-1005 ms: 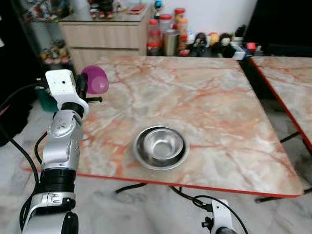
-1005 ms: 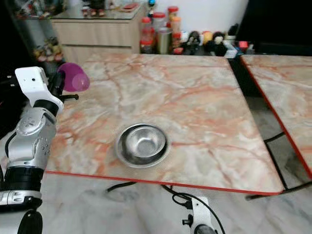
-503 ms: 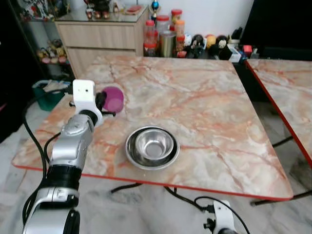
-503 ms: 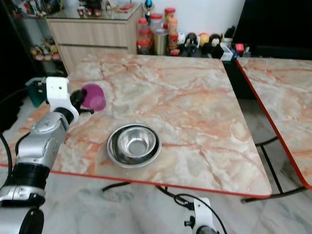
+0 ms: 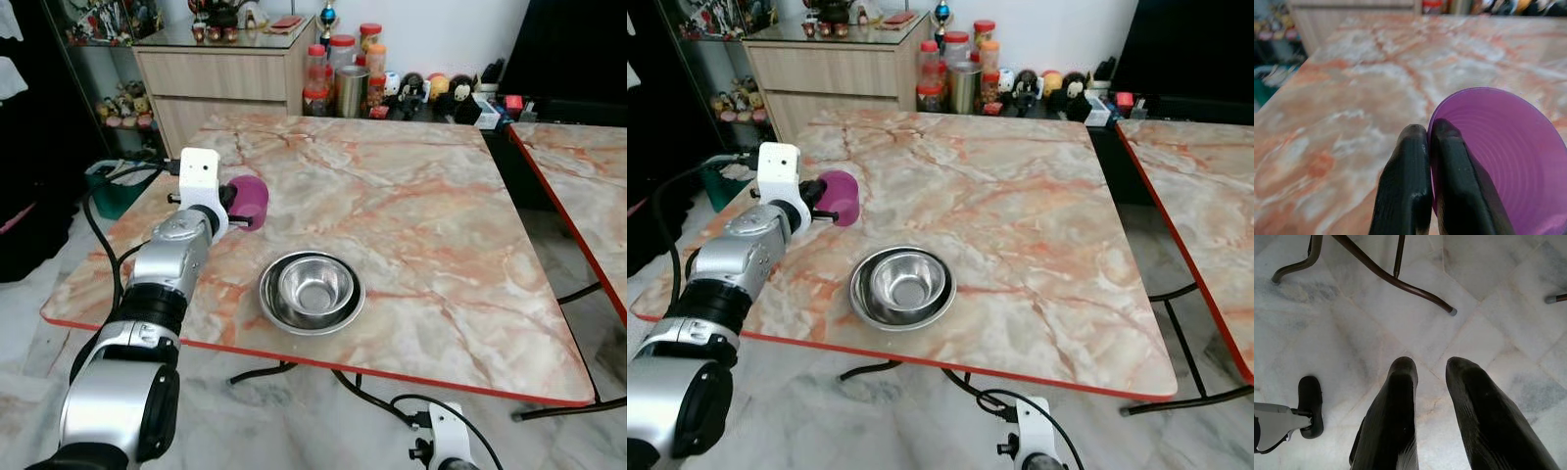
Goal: Setting the table
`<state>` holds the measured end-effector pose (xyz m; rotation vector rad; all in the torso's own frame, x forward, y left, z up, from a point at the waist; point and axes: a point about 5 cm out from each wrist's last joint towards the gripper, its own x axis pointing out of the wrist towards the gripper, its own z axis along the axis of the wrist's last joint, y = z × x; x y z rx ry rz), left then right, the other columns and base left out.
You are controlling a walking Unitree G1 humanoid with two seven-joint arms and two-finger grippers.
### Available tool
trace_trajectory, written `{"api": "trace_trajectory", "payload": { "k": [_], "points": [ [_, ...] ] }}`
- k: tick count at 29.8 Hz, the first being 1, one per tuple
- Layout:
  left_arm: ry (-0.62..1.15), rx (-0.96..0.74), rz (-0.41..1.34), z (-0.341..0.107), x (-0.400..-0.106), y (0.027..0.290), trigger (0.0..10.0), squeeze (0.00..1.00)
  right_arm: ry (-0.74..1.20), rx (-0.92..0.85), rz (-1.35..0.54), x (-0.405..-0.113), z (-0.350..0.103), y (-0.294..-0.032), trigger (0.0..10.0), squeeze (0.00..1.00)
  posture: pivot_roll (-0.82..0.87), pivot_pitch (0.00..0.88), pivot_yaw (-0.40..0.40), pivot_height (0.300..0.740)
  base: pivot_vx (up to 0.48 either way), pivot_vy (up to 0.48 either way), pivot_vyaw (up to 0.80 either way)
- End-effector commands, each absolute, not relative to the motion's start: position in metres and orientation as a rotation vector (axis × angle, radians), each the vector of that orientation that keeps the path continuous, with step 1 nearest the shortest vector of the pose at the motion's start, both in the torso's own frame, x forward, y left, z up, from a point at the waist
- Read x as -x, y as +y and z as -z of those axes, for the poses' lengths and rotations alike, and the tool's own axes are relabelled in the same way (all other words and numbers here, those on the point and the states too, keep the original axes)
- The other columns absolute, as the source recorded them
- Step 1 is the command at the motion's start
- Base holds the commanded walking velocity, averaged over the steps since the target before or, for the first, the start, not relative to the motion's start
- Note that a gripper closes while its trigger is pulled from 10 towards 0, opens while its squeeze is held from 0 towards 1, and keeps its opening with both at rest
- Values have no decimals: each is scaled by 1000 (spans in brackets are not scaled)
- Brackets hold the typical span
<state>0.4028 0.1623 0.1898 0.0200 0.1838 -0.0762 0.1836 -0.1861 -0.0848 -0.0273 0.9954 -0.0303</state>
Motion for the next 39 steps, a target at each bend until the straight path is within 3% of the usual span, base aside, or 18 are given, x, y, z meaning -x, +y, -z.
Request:
{"api": "trace_trajectory", "payload": {
  "k": [1, 18, 39],
  "points": [
    [240, -41, 45, -185, -405, 166, 10000, 0, 991, 28, 23, -186, 84, -185, 10000, 0, 97, 0, 6, 740, 0, 0, 0],
    [376, 15, 55, -159, -400, 168, 10000, 0, 997, 34, 7, -185, 84, -185, 10000, 0, 97, 0, 6, 740, 0, 0, 0],
    [398, 29, 58, -153, -399, 168, 10000, 0, 996, 34, 15, -186, 84, -185, 10000, 0, 98, 0, 13, 740, 0, 0, 0]
  ]
}}
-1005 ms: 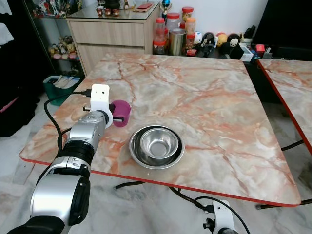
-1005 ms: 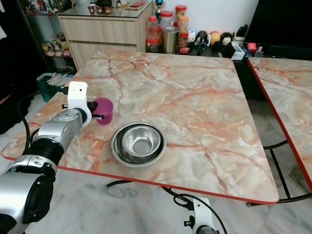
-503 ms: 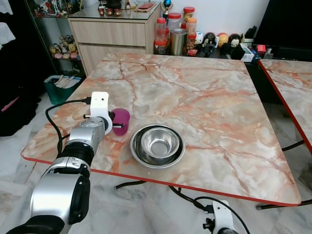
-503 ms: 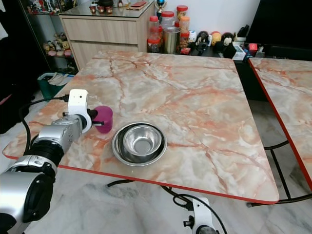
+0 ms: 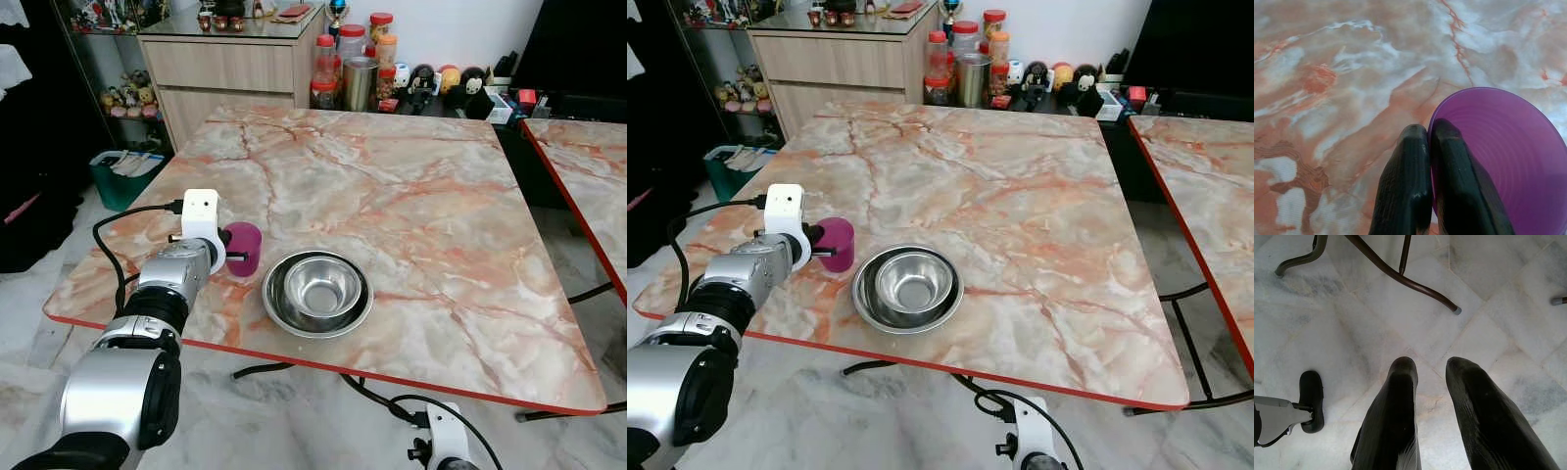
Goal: Setting the table
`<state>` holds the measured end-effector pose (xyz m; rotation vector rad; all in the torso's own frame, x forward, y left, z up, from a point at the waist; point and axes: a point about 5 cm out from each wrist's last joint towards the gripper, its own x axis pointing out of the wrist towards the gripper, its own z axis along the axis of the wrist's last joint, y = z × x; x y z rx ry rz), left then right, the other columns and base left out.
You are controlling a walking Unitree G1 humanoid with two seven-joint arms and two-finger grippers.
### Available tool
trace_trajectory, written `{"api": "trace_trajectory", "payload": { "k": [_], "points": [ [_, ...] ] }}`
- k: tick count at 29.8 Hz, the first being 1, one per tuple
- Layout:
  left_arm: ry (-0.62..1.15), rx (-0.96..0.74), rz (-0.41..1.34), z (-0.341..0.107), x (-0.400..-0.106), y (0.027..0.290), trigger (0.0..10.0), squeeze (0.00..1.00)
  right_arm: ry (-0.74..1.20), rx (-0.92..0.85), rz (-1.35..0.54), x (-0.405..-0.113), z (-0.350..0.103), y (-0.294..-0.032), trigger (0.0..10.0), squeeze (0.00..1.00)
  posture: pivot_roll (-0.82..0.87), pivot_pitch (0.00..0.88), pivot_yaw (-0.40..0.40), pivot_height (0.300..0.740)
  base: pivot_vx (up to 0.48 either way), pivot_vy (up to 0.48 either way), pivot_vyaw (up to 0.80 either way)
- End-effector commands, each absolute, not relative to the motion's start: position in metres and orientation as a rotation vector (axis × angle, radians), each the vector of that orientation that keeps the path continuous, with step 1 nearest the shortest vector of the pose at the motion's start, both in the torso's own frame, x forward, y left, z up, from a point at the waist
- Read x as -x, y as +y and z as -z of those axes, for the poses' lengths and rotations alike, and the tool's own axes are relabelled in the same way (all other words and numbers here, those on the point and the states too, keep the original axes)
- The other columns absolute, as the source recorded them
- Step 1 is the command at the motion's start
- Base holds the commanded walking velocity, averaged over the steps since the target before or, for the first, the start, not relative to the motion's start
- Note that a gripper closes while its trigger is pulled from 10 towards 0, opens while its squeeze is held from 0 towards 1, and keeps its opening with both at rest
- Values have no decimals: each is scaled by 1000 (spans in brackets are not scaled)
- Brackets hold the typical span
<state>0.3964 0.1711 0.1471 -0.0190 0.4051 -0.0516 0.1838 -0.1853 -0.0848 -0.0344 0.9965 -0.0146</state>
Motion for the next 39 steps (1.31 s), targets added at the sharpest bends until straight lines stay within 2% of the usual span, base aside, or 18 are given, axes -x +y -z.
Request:
{"api": "trace_trajectory", "payload": {
  "k": [1, 2, 3, 4, 5, 6, 7, 8, 26, 27, 34, 35, 36, 37, 39],
  "points": [
    [397, 27, 60, -153, -399, 168, 10000, 71, 996, 34, 14, -186, 84, -185, 10000, 0, 98, 0, 14, 740, 0, 0, 0],
    [397, 27, 60, -153, -399, 168, 10000, 71, 996, 34, 14, -186, 84, -185, 10000, 0, 98, 0, 14, 740, 0, 0, 0],
    [396, 27, 61, -153, -399, 168, 10000, 227, 995, 33, 14, -186, 84, -185, 10000, 0, 98, 0, 14, 740, 0, 0, 0],
    [396, 28, 61, -153, -399, 168, 10000, 267, 995, 33, 15, -186, 84, -185, 10000, 0, 98, 0, 14, 740, 0, 0, 0],
    [395, 26, 63, -153, -399, 168, 10000, 694, 995, 34, 15, -186, 84, -185, 10000, 0, 98, 0, 14, 740, 0, 0, 0],
    [394, 24, 64, -153, -399, 168, 10000, 694, 995, 34, 14, -186, 84, -185, 10000, 0, 98, 0, 14, 740, 0, 0, 0],
    [392, 25, 64, -154, -399, 168, 10000, 886, 995, 34, 15, -186, 84, -185, 10000, 0, 99, 0, 13, 740, 0, 0, 0],
    [388, 27, 64, -154, -400, 168, 10000, 1000, 995, 34, 15, -185, 84, -185, 10000, 0, 99, 0, 13, 740, 0, 0, 0],
    [276, 33, 19, -174, -405, 173, 10000, 1000, 997, 41, 11, -185, 84, -186, 10000, 0, 103, 0, 4, 740, 0, 0, 0],
    [266, 36, 20, -176, -405, 173, 10000, 0, 998, 44, 9, -185, 84, -186, 10000, 0, 103, 0, 4, 740, 0, 0, 0],
    [176, 43, -17, -188, -405, 183, 10000, 0, 998, 42, 8, -185, 84, -186, 10000, 0, 106, 0, 0, 740, 0, 0, 0],
    [34, 51, -59, -207, -402, 198, 10000, 0, 998, 41, 9, -185, 84, -186, 10000, 0, 105, 0, -1, 740, 0, 0, 0],
    [34, 51, -59, -207, -402, 198, 10000, 0, 998, 41, 9, -185, 84, -186, 10000, 0, 105, 0, -1, 740, 0, 0, 0],
    [-87, 49, -117, -223, -396, 213, 10000, 0, 999, 41, 10, -185, 84, -186, 10000, 0, 111, 0, -5, 740, 0, 0, 0],
    [-155, 22, -215, -228, -387, 235, 10000, 0, 1000, 41, 8, -185, 84, -186, 10000, 0, 116, 0, -5, 740, 0, 0, 0]
  ]
}}
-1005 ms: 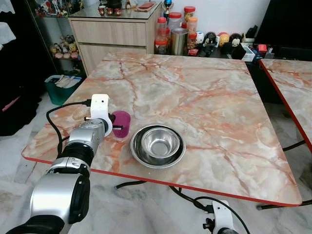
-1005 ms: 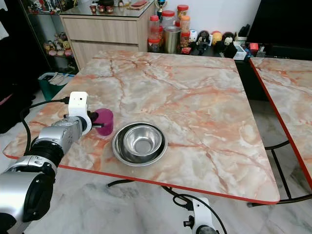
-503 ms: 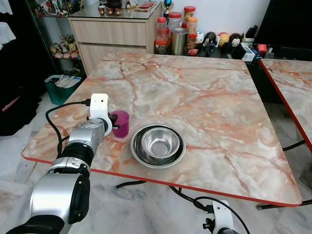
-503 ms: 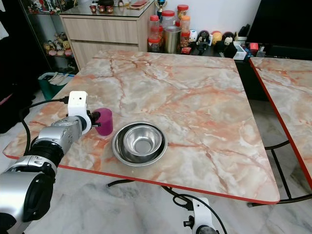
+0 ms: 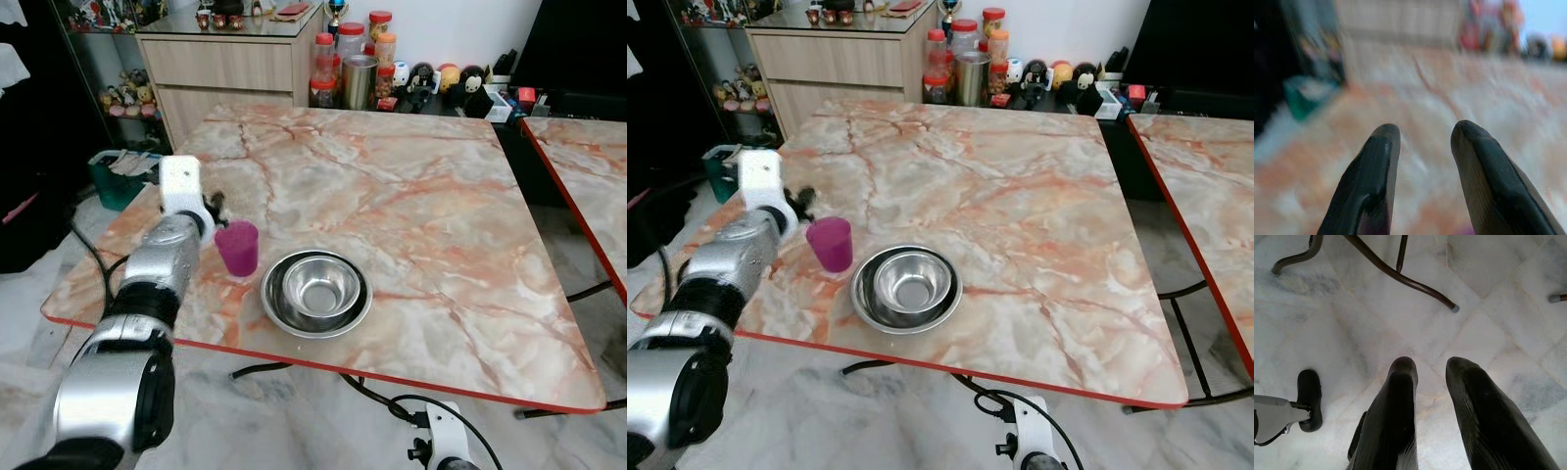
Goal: Setting the table
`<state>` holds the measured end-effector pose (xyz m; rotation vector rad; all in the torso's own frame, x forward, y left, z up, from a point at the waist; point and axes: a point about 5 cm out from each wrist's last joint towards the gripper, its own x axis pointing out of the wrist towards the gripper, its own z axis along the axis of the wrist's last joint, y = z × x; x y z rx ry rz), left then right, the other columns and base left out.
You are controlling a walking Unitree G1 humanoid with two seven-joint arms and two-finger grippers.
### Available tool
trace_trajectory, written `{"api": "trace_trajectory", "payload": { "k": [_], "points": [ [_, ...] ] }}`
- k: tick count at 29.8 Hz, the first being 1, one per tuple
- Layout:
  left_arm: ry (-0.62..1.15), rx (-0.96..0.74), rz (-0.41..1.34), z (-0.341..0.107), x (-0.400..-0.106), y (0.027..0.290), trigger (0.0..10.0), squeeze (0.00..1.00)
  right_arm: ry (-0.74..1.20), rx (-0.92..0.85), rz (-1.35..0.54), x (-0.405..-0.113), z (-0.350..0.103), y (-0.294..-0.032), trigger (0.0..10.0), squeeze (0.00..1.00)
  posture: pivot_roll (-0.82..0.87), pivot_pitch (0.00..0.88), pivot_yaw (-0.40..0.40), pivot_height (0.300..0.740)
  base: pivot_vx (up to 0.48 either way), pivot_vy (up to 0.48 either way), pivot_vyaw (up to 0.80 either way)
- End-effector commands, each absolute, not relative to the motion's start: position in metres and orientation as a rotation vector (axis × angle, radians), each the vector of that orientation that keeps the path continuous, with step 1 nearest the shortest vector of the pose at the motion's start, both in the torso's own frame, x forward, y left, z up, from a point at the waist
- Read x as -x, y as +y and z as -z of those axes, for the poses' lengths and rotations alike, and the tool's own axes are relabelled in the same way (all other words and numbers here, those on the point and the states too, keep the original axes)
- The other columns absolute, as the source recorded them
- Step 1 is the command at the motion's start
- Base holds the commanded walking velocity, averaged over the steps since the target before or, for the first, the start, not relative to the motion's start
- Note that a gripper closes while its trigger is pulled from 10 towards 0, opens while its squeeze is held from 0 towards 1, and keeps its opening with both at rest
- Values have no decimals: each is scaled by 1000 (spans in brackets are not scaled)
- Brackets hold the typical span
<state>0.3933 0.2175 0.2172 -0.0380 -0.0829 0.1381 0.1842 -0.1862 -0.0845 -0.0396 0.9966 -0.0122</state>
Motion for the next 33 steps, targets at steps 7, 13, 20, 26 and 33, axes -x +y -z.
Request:
{"api": "trace_trajectory", "payload": {
  "k": [7, 13, 20, 26, 33],
  "points": [
    [-136, -335, -547, -202, -343, 318, 10000, 0, 1002, 36, 12, -184, 85, -185, 10000, 0, 120, 0, -1, 740, 0, 0, 0],
    [100, -417, -855, -148, -291, 377, 10000, 0, 1006, 38, 12, -184, 85, -185, 10000, 0, 124, 0, 2, 740, 0, 0, 0],
    [380, -439, -967, -81, -244, 391, 10000, 0, 1004, 35, 21, -183, 85, -184, 10000, 0, 118, 0, 7, 740, 0, 0, 0],
    [709, -259, -789, -8, -213, 361, 10000, 0, 1006, 37, 24, -182, 86, -184, 10000, 0, 110, 0, 13, 740, 0, 0, 0],
    [827, -244, -411, 35, -214, 296, 10000, 0, 999, 35, 21, -182, 86, -184, 10000, 0, 103, 0, 8, 740, 0, 0, 0]
  ]
}}
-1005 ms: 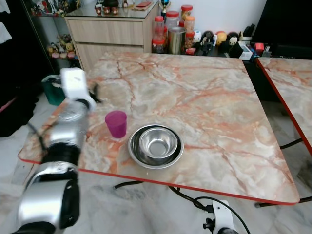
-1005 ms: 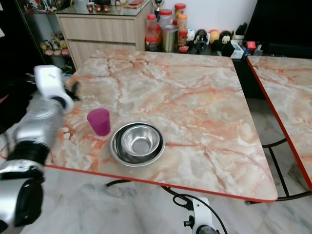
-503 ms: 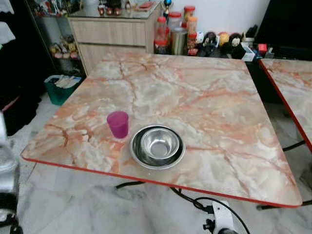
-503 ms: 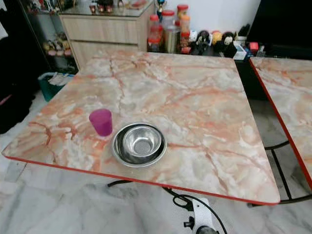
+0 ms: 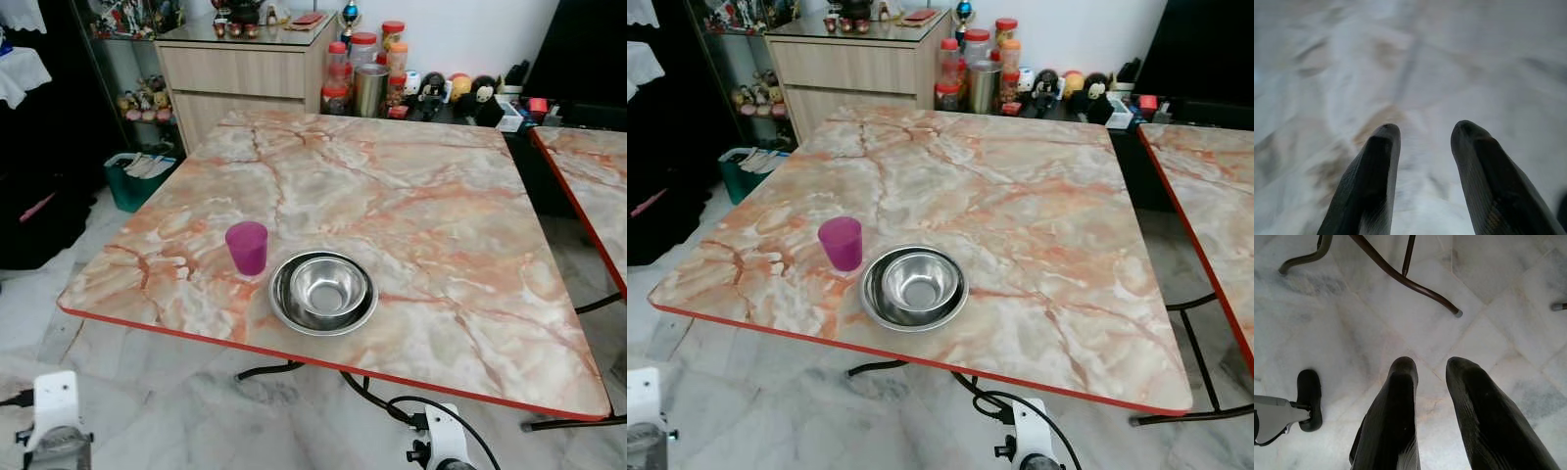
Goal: Setting the table
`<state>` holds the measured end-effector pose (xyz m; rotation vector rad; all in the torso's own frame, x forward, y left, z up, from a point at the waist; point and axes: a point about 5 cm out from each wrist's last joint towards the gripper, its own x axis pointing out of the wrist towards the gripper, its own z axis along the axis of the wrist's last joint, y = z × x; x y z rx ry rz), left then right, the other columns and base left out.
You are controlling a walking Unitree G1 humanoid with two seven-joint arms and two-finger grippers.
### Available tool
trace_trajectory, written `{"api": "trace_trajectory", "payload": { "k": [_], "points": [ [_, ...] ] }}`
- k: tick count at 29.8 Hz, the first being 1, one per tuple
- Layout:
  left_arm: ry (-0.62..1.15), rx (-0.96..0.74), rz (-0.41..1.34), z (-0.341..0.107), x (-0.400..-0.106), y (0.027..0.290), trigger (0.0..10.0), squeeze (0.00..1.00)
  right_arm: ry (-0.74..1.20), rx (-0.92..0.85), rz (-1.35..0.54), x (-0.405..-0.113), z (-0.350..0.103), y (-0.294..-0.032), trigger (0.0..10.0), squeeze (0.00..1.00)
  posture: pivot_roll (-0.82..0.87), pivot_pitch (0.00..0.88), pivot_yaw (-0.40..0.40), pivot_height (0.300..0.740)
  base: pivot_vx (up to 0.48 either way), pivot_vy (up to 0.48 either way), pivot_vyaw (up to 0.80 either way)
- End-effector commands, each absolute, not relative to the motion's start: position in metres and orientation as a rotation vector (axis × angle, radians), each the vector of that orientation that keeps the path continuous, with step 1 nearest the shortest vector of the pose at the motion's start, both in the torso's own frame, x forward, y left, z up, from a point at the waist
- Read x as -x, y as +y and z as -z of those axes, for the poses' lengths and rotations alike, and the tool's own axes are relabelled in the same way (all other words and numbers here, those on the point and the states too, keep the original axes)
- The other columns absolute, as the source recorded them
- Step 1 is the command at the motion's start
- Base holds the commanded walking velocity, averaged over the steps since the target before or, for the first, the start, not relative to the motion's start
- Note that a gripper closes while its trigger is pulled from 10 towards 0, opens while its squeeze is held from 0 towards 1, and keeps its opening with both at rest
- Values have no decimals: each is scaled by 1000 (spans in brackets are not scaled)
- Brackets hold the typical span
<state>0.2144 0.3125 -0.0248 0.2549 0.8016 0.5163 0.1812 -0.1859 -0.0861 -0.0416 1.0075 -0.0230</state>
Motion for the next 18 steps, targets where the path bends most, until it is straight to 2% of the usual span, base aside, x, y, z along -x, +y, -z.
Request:
{"api": "trace_trajectory", "payload": {
  "k": [1, 3, 6, 9, 14, 18],
  "points": [
    [825, -238, -369, 37, -216, 289, 10000, 0, 1000, 37, 21, -182, 86, -184, 10000, 0, 104, 0, 8, 740, 0, 0, 0],
    [840, -257, -198, 46, -219, 260, 10000, 0, 1001, 40, 24, -182, 86, -185, 10000, 0, 101, 0, 9, 740, 0, 0, 0],
    [854, -259, -151, 51, -217, 250, 10000, 0, 1002, 43, 25, -182, 86, -186, 10000, 0, 97, 0, 9, 740, 0, 0, 0],
    [888, -191, -125, 61, -210, 232, 10000, 0, 1011, 64, 22, -181, 86, -187, 10000, 0, 92, 0, 8, 740, 0, 0, 0],
    [902, -177, -95, 68, -203, 221, 10000, 0, 1022, 61, 42, -180, 87, -188, 10000, 0, 92, 0, 4, 740, 0, 0, 0],
    [908, -173, -100, 70, -199, 220, 10000, 0, 1032, 53, 42, -179, 87, -188, 10000, 0, 92, 0, -2, 740, 0, -374, -678]
  ]
}}
